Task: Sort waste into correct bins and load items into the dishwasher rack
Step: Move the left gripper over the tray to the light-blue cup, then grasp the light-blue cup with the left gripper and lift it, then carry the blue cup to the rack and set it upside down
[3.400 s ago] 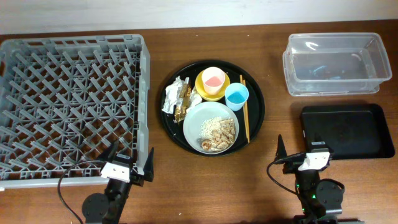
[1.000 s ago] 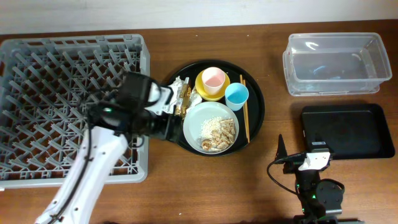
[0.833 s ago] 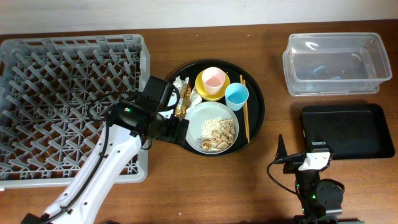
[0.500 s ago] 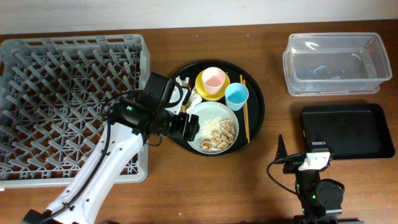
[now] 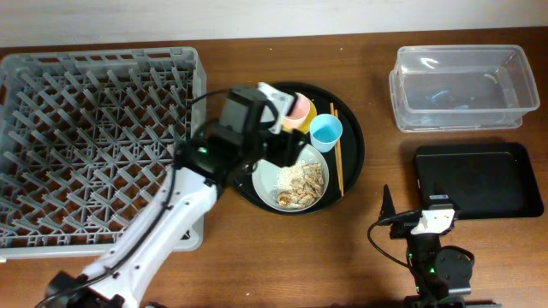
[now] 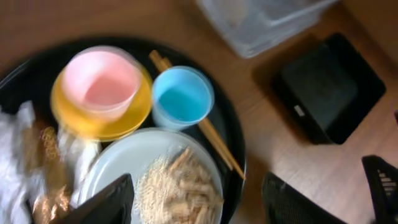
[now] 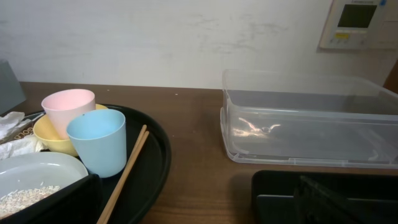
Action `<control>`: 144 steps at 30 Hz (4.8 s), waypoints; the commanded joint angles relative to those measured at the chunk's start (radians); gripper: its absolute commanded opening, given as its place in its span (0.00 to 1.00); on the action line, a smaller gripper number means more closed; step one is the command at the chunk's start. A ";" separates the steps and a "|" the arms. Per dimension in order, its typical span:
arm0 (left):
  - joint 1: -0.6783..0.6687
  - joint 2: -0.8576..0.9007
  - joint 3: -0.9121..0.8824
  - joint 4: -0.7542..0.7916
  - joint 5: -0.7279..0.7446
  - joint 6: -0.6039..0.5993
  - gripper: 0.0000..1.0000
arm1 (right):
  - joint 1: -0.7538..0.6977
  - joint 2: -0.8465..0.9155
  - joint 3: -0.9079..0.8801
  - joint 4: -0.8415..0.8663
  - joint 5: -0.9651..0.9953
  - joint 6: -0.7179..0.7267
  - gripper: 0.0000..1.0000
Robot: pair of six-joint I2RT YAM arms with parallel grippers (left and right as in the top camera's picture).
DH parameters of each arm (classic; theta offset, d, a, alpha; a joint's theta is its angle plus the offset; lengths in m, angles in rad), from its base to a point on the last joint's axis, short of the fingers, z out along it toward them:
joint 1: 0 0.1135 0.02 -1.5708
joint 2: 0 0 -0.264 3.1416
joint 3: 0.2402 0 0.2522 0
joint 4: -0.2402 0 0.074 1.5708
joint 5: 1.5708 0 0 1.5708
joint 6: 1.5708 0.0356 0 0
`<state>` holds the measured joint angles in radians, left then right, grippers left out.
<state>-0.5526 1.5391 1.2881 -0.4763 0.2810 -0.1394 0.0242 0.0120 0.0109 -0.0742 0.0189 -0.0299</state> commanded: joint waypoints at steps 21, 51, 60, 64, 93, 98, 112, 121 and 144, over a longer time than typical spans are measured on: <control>-0.198 0.367 0.015 0.390 -0.278 0.269 0.57 | 0.008 -0.006 -0.005 -0.006 0.013 -0.004 0.98; -0.213 0.491 0.016 0.523 -0.278 0.269 0.08 | 0.008 -0.006 -0.005 -0.006 0.013 -0.004 0.98; -0.213 0.420 0.018 0.528 -0.218 0.256 0.01 | 0.008 -0.006 -0.005 -0.006 0.013 -0.004 0.98; -0.213 0.333 0.018 0.528 -0.206 0.176 0.01 | 0.008 -0.006 -0.005 -0.006 0.013 -0.004 0.98; 0.851 0.258 0.018 0.558 1.022 -0.627 0.00 | 0.008 -0.006 -0.005 -0.006 0.013 -0.004 0.98; 0.915 0.379 0.018 0.862 1.044 -0.840 0.01 | 0.008 -0.006 -0.005 -0.006 0.013 -0.004 0.98; 1.063 0.526 0.018 1.023 1.041 -0.918 0.00 | 0.008 -0.006 -0.005 -0.006 0.013 -0.004 0.99; 1.073 0.589 0.018 1.044 1.012 -0.933 0.00 | 0.008 -0.006 -0.005 -0.006 0.013 -0.004 0.99; 1.037 0.651 0.018 1.058 0.969 -0.937 0.00 | 0.008 -0.006 -0.005 -0.006 0.013 -0.004 0.98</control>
<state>0.4572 2.1632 1.3025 0.5945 1.2526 -1.0679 0.0254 0.0120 0.0109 -0.0742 0.0189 -0.0307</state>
